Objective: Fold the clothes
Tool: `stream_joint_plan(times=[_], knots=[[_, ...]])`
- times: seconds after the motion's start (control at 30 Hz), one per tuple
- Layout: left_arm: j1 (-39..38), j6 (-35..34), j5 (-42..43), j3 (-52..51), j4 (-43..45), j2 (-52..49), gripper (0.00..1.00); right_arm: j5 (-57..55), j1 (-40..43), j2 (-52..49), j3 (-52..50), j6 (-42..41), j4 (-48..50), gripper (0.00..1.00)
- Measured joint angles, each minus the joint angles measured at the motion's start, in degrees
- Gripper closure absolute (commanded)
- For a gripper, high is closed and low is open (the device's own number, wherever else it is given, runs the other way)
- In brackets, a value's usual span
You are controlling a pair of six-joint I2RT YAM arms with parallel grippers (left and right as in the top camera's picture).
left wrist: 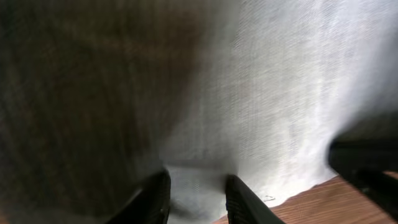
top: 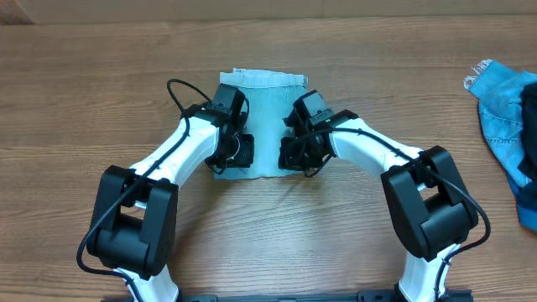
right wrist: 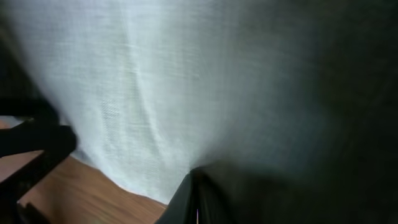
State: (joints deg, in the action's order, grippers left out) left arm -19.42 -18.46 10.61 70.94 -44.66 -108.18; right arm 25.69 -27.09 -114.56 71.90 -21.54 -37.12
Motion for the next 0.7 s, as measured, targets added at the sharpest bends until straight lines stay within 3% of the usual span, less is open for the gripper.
stream_joint_plan(times=[0.33,0.53,0.7], knots=[[5.05,1.05,-3.26,-0.13,-2.49,0.0,0.69,-0.63,9.11,-0.04,0.07,-7.19,-3.91,0.96],[7.08,3.48,-4.63,0.17,-5.84,0.0,0.69,-1.53,12.46,0.04,0.07,-3.13,-4.63,0.96],[8.81,4.94,-5.38,7.41,-13.68,1.29,0.65,-1.29,13.18,5.4,0.0,2.19,-6.08,0.93]])
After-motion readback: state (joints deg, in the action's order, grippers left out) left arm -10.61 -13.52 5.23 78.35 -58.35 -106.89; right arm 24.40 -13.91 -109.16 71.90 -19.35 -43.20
